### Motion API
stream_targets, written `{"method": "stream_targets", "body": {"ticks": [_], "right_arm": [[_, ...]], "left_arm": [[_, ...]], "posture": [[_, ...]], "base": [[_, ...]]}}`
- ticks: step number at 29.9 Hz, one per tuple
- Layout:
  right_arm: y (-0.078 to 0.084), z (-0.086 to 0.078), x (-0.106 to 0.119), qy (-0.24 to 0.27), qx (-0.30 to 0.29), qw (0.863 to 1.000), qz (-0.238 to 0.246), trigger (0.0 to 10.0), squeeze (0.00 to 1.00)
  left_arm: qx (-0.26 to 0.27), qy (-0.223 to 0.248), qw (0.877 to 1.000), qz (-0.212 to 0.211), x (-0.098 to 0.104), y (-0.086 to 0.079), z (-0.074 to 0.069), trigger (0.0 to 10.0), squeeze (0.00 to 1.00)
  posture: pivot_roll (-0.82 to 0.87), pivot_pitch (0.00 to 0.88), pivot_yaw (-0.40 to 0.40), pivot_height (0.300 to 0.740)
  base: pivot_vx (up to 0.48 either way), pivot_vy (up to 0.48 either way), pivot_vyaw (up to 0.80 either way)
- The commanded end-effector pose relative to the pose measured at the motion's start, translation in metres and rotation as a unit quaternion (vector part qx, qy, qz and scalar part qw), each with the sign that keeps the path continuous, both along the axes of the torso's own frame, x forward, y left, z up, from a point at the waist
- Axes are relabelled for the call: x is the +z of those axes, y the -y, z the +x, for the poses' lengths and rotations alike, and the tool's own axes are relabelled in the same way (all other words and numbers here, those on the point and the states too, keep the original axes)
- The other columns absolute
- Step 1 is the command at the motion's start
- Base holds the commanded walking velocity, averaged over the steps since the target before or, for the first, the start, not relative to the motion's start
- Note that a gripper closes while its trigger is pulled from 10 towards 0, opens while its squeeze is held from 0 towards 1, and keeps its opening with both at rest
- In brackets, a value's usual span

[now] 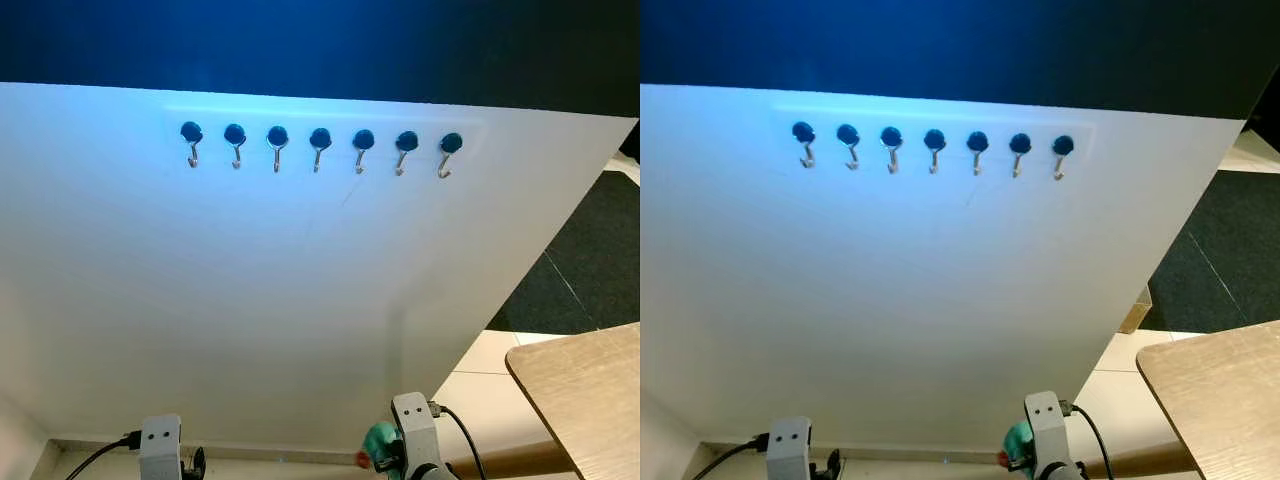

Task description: Hang keys on a hook

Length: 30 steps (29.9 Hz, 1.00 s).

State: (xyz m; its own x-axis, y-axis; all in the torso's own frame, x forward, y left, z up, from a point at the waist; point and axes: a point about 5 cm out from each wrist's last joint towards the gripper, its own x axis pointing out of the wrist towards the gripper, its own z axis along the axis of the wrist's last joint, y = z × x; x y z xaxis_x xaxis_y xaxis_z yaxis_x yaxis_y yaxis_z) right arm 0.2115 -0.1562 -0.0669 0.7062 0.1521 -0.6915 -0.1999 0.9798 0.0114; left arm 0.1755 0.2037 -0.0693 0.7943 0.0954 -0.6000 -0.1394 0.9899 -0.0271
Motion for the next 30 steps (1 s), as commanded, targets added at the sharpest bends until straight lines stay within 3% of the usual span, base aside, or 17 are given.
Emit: {"method": "stream_targets", "body": {"ticks": [1, 22, 30], "right_arm": [[0.0034, -0.0035, -0.0017, -0.004, -0.012, 1.000, 0.003, 10.0, 0.00], [0.0124, -0.0057, -0.0017, 0.004, -0.028, 1.000, -0.003, 10.0, 0.00], [0.0120, -0.0045, -0.0009, 0.006, -0.026, 1.000, -0.002, 10.0, 0.00]], "left_arm": [[-0.009, -0.004, 1.000, -0.001, -0.0014, 0.0034, -0.0009, 10.0, 0.00], [-0.022, -0.001, 1.000, -0.004, -0.0001, 0.0094, 0.0051, 10.0, 0.00], [-0.021, 0.000, 1.000, -0.005, 0.0003, 0.0076, 0.0051, 10.0, 0.00]], "posture": [[0.07, 0.053, -0.031, 0.740], [0.05, 0.024, -0.028, 0.740], [0.06, 0.022, -0.031, 0.740]], "base": [[0.000, 0.000, 0.00], [0.000, 0.000, 0.00], [0.000, 0.374, 0.00]]}}
